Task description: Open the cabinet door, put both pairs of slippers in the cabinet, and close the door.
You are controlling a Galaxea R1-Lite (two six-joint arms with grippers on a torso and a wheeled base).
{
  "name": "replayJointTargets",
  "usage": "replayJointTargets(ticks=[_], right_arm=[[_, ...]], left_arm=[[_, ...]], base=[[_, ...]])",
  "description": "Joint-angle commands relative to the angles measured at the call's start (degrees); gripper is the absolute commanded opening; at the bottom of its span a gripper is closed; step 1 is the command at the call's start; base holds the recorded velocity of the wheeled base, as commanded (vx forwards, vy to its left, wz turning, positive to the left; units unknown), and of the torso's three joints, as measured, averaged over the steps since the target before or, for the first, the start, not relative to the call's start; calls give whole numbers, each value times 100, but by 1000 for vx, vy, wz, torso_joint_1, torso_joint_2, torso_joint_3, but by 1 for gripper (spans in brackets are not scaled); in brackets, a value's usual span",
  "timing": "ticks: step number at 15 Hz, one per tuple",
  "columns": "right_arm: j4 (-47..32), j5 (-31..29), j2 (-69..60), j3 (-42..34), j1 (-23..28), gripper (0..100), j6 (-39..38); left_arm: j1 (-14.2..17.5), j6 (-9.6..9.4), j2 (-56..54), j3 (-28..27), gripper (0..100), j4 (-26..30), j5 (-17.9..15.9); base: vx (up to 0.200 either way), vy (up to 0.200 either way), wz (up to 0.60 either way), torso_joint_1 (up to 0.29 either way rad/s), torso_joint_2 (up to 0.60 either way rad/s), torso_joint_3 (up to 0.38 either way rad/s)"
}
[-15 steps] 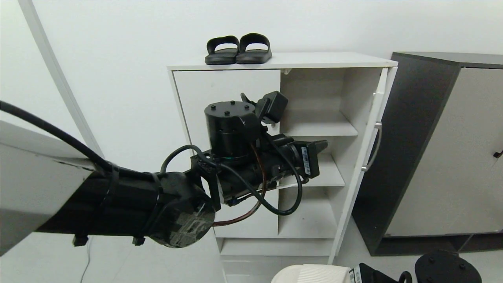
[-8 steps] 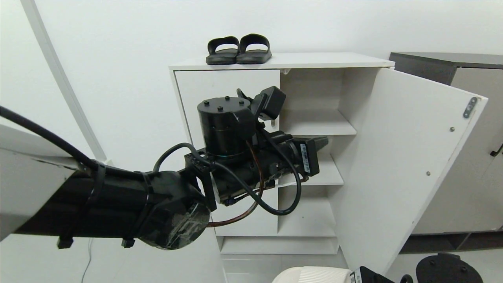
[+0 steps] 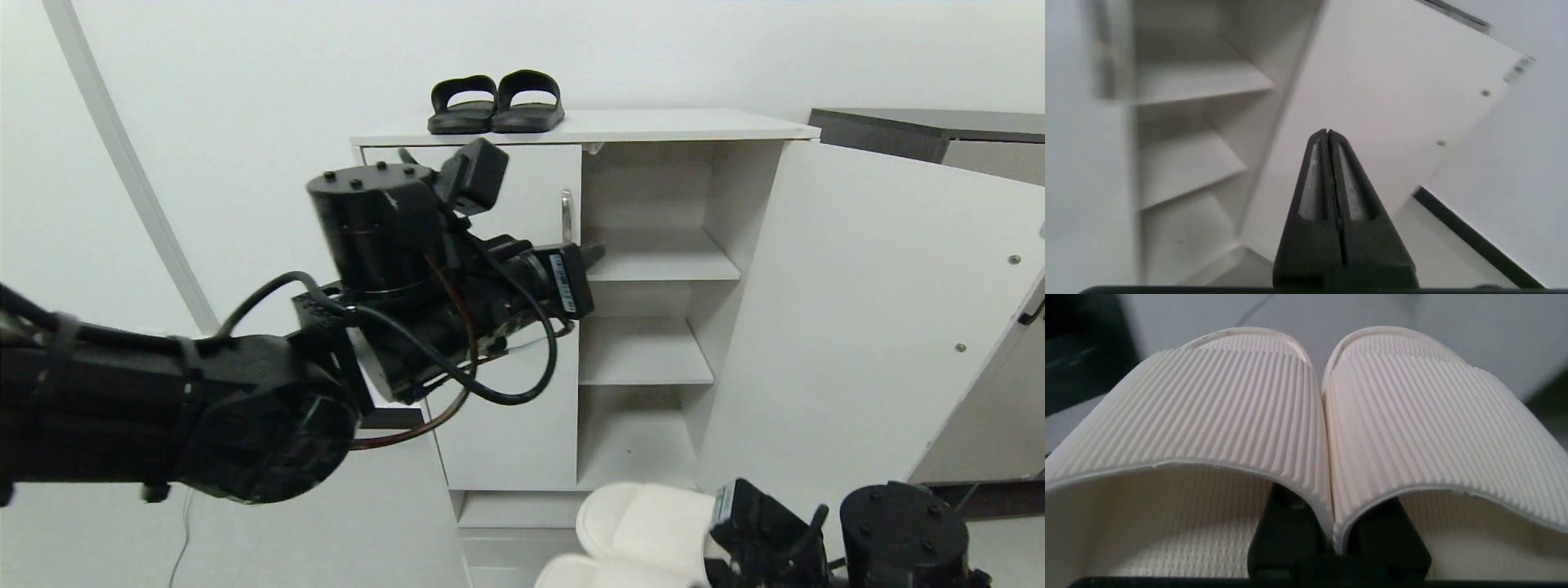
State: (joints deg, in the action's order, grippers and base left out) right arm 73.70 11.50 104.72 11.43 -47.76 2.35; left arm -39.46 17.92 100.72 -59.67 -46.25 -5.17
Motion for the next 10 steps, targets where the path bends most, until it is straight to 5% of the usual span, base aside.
replayJointTargets(ticks=[1,3,5,6,7,8,10], right_arm=[[-14,-323,365,421,197,0,-95],[-49,-1853,980,1361,364,0,-297],[-128,-2714,1306,1915,505,0,-297],[-278,-3461,1561,2407,672,0,-297],[-295,-3672,1640,2566,725,0,-297],[-313,-3936,1710,2803,812,0,-306],[-313,-4182,1745,2926,909,0,-306]], left_arm=[[430,-87,-694,465,0,46,51],[1019,-210,-2083,1292,0,468,60],[1160,-219,-3041,1538,0,1312,262],[1169,-228,-3902,1582,0,2393,719],[1169,-280,-4236,1617,0,2771,956],[1186,-553,-4930,1775,0,3351,1396],[1846,-922,-5625,2232,0,3614,1923]], base=[[0,0,0,0,0,0],[0,0,0,0,0,0],[0,0,0,0,0,0],[0,0,0,0,0,0],[0,0,0,0,0,0],[0,0,0,0,0,0],[0,0,0,0,0,0]])
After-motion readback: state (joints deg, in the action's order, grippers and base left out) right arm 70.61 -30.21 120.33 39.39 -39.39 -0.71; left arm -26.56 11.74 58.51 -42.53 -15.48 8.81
